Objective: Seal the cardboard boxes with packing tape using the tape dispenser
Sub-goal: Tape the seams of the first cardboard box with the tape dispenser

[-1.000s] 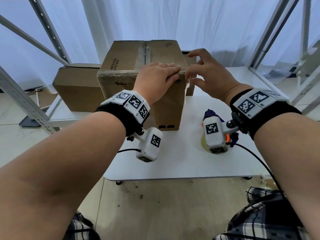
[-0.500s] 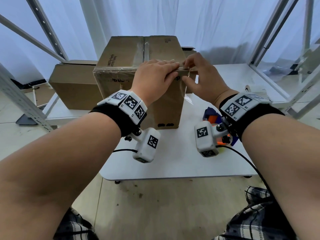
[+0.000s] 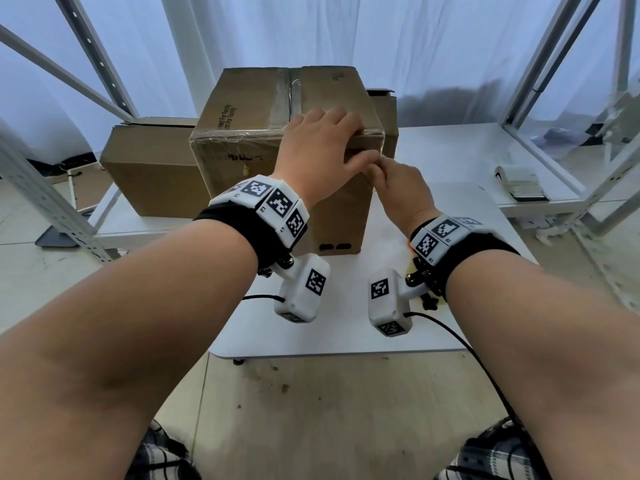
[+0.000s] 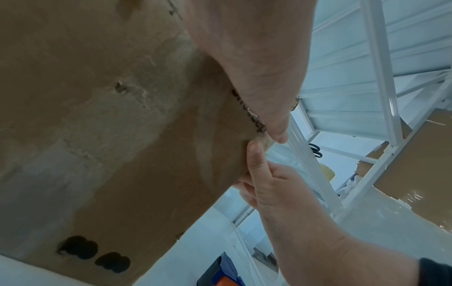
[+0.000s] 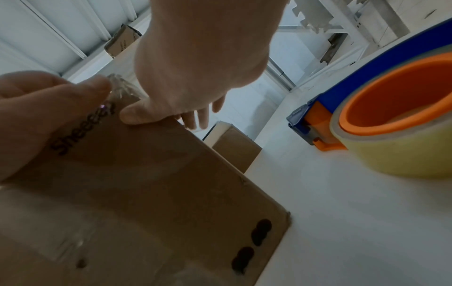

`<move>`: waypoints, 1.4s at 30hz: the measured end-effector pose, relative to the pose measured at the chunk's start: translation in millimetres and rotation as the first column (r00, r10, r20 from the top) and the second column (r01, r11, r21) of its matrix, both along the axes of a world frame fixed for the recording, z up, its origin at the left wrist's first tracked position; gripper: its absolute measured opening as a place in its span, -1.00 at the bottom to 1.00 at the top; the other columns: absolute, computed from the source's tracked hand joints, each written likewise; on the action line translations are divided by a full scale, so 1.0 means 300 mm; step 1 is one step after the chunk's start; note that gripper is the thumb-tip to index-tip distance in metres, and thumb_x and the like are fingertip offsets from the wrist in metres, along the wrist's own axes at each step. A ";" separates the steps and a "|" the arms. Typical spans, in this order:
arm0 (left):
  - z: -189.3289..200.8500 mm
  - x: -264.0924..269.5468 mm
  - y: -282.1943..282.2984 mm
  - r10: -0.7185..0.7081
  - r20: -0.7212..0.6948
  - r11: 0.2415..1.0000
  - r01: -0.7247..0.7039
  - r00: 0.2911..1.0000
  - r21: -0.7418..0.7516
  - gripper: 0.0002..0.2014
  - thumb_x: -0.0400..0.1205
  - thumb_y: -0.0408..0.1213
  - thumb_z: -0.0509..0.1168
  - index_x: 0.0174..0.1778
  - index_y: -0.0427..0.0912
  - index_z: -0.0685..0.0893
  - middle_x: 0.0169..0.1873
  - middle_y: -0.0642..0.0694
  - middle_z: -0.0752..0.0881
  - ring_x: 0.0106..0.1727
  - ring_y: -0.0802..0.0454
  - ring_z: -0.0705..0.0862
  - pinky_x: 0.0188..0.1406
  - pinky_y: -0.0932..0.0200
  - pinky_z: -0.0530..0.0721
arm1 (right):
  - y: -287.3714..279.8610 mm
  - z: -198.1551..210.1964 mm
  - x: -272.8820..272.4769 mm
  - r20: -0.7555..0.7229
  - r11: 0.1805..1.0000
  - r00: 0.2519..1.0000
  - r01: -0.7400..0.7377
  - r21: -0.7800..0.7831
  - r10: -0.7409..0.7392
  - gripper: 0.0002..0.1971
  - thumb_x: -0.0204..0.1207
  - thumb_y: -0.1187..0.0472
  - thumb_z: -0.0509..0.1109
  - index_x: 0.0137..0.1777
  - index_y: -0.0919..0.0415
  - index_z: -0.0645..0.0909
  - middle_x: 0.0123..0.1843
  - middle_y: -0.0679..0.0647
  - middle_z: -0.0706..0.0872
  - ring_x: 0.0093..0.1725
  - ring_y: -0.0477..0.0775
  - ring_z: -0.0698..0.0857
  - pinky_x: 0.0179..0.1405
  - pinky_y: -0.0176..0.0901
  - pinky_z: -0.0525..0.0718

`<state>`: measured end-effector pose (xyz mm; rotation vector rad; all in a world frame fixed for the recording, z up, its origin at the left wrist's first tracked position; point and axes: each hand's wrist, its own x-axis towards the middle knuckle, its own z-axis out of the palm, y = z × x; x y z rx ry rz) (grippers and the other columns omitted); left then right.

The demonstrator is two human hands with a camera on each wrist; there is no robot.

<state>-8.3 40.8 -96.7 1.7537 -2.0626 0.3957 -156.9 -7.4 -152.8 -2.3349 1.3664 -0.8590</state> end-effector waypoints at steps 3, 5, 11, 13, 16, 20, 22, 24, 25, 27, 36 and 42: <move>0.000 -0.024 -0.011 0.026 0.051 1.000 -0.025 0.998 -0.018 -0.53 0.58 0.22 0.20 0.20 -0.07 0.52 0.16 -0.05 0.58 0.24 -0.11 0.51 0.22 0.01 0.35 | 0.012 -0.011 -0.001 -0.091 0.997 0.994 0.058 -0.055 -0.062 -0.53 0.74 -0.08 -0.05 0.28 0.15 0.60 -0.03 0.18 0.76 -0.06 0.22 0.71 -0.10 -0.01 0.62; -0.004 -0.024 -0.014 0.023 0.058 0.999 -0.021 0.998 -0.036 -0.56 0.58 0.17 0.25 0.19 -0.09 0.52 0.16 -0.06 0.58 0.23 -0.13 0.51 0.20 0.01 0.36 | 0.021 -0.030 0.004 -0.115 0.994 0.991 0.066 -0.082 -0.076 -0.52 0.74 -0.11 -0.07 0.32 0.11 0.59 -0.05 0.17 0.77 -0.07 0.22 0.71 -0.07 0.01 0.61; -0.019 -0.013 -0.015 0.011 0.071 0.998 -0.007 0.997 -0.064 -0.58 0.61 0.14 0.24 0.20 -0.10 0.53 0.16 -0.08 0.59 0.22 -0.15 0.52 0.20 0.00 0.38 | 0.038 -0.110 0.018 -0.124 0.992 0.984 0.129 -0.005 -0.129 -0.55 0.75 -0.09 -0.08 0.39 0.04 0.53 0.11 0.14 0.75 0.18 0.25 0.66 0.43 0.14 0.39; -0.021 -0.013 -0.015 0.009 0.069 0.998 -0.004 0.998 -0.066 -0.59 0.61 0.13 0.23 0.21 -0.10 0.53 0.16 -0.07 0.60 0.22 -0.14 0.52 0.20 0.00 0.38 | 0.035 -0.117 0.022 -0.129 0.989 0.982 0.142 0.030 -0.137 -0.53 0.75 -0.10 -0.13 0.44 0.02 0.48 0.19 0.15 0.73 0.26 0.25 0.63 0.51 0.19 0.31; -0.021 -0.011 -0.012 -0.004 0.065 0.997 0.010 0.998 -0.081 -0.59 0.61 0.13 0.25 0.19 -0.11 0.55 0.15 -0.09 0.61 0.20 -0.16 0.54 0.19 -0.02 0.41 | 0.034 -0.123 0.010 -0.291 0.988 0.951 0.136 0.079 -0.108 -0.53 0.75 -0.08 -0.16 0.48 0.00 0.42 0.35 0.17 0.62 0.39 0.25 0.53 0.53 0.28 0.26; -0.024 -0.018 -0.008 0.005 0.102 0.995 0.006 0.995 -0.104 -0.55 0.59 0.14 0.27 0.23 -0.12 0.52 0.17 -0.10 0.59 0.20 -0.16 0.54 0.21 -0.04 0.41 | 0.055 -0.160 -0.034 -0.509 0.977 0.860 0.140 0.164 -0.038 -0.51 0.74 -0.10 -0.08 0.62 0.01 0.21 0.64 0.24 0.25 0.61 0.26 0.27 0.59 0.29 0.14; -0.030 -0.022 -0.007 0.031 0.158 0.995 -0.015 0.987 -0.096 -0.48 0.56 0.18 0.29 0.27 -0.14 0.48 0.20 -0.13 0.56 0.22 -0.17 0.52 0.23 -0.05 0.39 | 0.047 -0.142 -0.038 -0.283 0.983 0.955 0.131 0.130 -0.090 -0.36 0.70 -0.21 -0.09 0.65 0.17 0.19 0.64 0.21 0.29 0.59 0.22 0.31 0.59 0.23 0.22; -0.033 -0.025 -0.007 0.047 0.184 0.995 -0.031 0.982 -0.090 -0.44 0.54 0.19 0.31 0.28 -0.16 0.46 0.22 -0.14 0.54 0.23 -0.18 0.51 0.24 -0.05 0.38 | 0.030 -0.112 -0.022 -0.079 0.993 0.991 0.107 0.043 -0.104 -0.36 0.69 -0.22 -0.09 0.57 0.20 0.35 0.54 0.21 0.46 0.51 0.23 0.44 0.49 0.19 0.38; -0.031 -0.025 -0.007 0.044 0.185 0.996 -0.029 0.982 -0.085 -0.44 0.54 0.18 0.31 0.28 -0.16 0.46 0.22 -0.14 0.54 0.24 -0.18 0.51 0.25 -0.05 0.38 | 0.028 -0.095 -0.014 -0.059 0.996 0.995 0.086 0.003 -0.086 -0.40 0.70 -0.19 -0.09 0.45 0.20 0.48 0.42 0.22 0.59 0.39 0.25 0.55 0.38 0.16 0.50; -0.022 -0.021 -0.005 0.015 0.170 0.998 -0.005 0.985 -0.060 -0.50 0.58 0.14 0.28 0.28 -0.14 0.47 0.23 -0.12 0.55 0.25 -0.17 0.51 0.27 -0.05 0.38 | 0.036 -0.082 0.002 -0.105 0.998 0.993 0.061 0.009 -0.059 -0.52 0.74 -0.09 -0.03 0.18 0.21 0.62 0.10 0.20 0.73 0.10 0.23 0.68 0.11 0.09 0.62; 0.011 0.035 -0.011 -0.093 -0.076 0.992 0.085 0.993 -0.096 -0.66 0.74 -0.03 0.09 0.10 -0.10 0.73 -0.06 -0.04 0.76 -0.02 -0.05 0.64 0.03 0.09 0.51 | 0.036 0.029 0.043 0.273 0.996 0.961 -0.069 0.054 0.052 -0.35 0.69 0.05 0.20 0.69 0.00 -0.01 0.37 0.15 0.61 0.25 0.07 0.60 0.23 -0.18 0.52; 0.019 0.095 0.009 -0.169 -0.170 0.986 0.165 0.971 -0.037 -0.70 0.72 -0.11 0.16 0.16 -0.16 0.73 0.05 -0.11 0.78 0.07 -0.07 0.70 0.09 0.06 0.60 | -0.015 0.118 0.024 0.240 0.973 0.947 -0.185 -0.138 0.214 -0.66 0.60 0.17 0.36 0.36 0.19 0.63 0.42 0.24 0.59 0.48 0.16 0.51 0.55 -0.17 0.32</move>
